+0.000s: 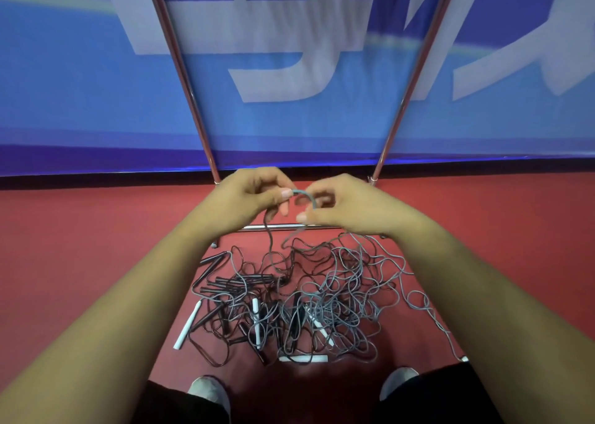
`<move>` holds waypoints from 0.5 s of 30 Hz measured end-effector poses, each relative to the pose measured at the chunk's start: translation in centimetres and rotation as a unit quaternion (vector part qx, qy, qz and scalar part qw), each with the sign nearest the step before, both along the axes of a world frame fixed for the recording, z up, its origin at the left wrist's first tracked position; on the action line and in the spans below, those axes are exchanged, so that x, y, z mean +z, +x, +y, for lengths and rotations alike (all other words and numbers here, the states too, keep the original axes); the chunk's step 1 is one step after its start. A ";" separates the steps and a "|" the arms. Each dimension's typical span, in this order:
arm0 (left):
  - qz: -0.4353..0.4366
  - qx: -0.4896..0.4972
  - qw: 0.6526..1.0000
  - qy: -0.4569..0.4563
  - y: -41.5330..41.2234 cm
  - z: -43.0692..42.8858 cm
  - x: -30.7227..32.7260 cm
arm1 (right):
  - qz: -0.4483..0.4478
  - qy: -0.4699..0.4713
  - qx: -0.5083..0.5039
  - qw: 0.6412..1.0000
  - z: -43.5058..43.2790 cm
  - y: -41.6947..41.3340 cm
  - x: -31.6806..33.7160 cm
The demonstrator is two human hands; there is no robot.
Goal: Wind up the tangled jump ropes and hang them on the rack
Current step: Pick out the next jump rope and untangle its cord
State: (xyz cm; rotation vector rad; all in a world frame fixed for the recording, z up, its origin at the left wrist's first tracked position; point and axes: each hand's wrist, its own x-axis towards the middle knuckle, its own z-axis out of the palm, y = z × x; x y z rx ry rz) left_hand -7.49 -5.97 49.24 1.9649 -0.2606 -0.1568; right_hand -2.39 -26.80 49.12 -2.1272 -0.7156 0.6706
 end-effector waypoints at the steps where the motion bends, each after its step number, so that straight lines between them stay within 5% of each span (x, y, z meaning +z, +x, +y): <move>1: 0.003 0.012 1.000 -0.016 0.1 0.1 -0.1 | -0.006 0.014 0.020 1.000 0.2 -0.1 0.1; 4: 0.041 -0.012 0.998 0.050 0.7 1.5 -1.6 | 0.003 0.158 -0.041 0.987 -0.1 0.4 1.2; 8: 0.204 -0.075 0.940 0.262 0.4 3.0 -4.8 | 0.081 0.379 -0.211 0.897 -2.0 1.8 3.6; 12: 0.167 0.031 0.951 0.260 0.9 4.5 -5.5 | -0.024 0.175 -0.209 0.962 -3.6 2.4 2.3; 15: 0.103 0.092 0.989 0.049 1.0 3.3 -3.1 | -0.053 -0.021 -0.189 0.980 -4.4 2.9 1.0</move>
